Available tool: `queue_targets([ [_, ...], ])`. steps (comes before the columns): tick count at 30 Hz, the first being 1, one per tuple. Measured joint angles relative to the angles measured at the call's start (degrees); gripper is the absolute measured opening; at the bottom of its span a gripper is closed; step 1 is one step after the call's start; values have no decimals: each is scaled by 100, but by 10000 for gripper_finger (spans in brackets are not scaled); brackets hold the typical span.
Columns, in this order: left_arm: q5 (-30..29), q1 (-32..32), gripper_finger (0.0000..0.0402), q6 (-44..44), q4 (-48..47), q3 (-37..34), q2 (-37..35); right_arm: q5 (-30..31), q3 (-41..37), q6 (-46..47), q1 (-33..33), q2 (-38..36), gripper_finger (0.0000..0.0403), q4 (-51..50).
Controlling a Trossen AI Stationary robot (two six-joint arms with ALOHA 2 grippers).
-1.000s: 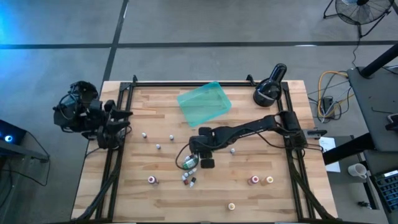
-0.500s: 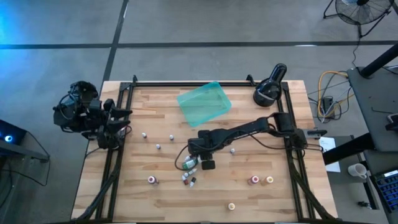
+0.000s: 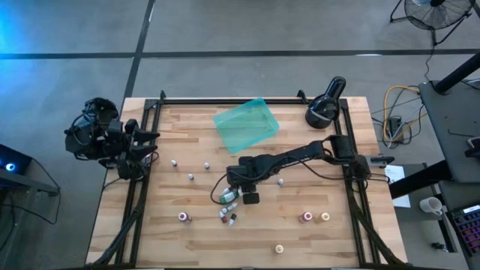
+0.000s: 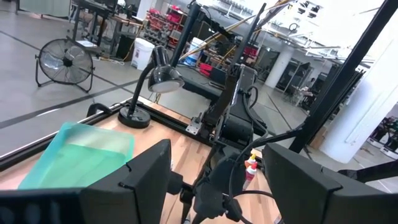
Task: Pick & Place food coloring
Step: Adjust the violet small food coloring bottle
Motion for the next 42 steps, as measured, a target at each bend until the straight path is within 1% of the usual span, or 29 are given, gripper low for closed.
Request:
queue_targets([
  [3,-2,0,225,-11,-46,0,0,-100,-97,-106,-18,0,98,32],
  [7,-2,0,225,-57,-65,0,0,-111,-204,-446,-24,2,98,86],
  [11,-2,0,225,-65,-70,0,0,-111,-242,-538,-24,2,98,203],
  [13,-2,0,225,-68,-72,0,0,-111,-248,-455,-27,2,98,328],
  [17,-2,0,225,-68,-76,0,0,-108,-166,-3,-41,7,98,418],
  [21,-2,0,225,-68,-79,0,0,-108,-156,148,-59,7,98,411],
  [39,-2,0,225,-68,-126,0,0,-108,-230,111,-69,7,97,256],
  [42,-2,0,225,-68,-145,0,0,-44,-233,458,-119,7,93,270],
])
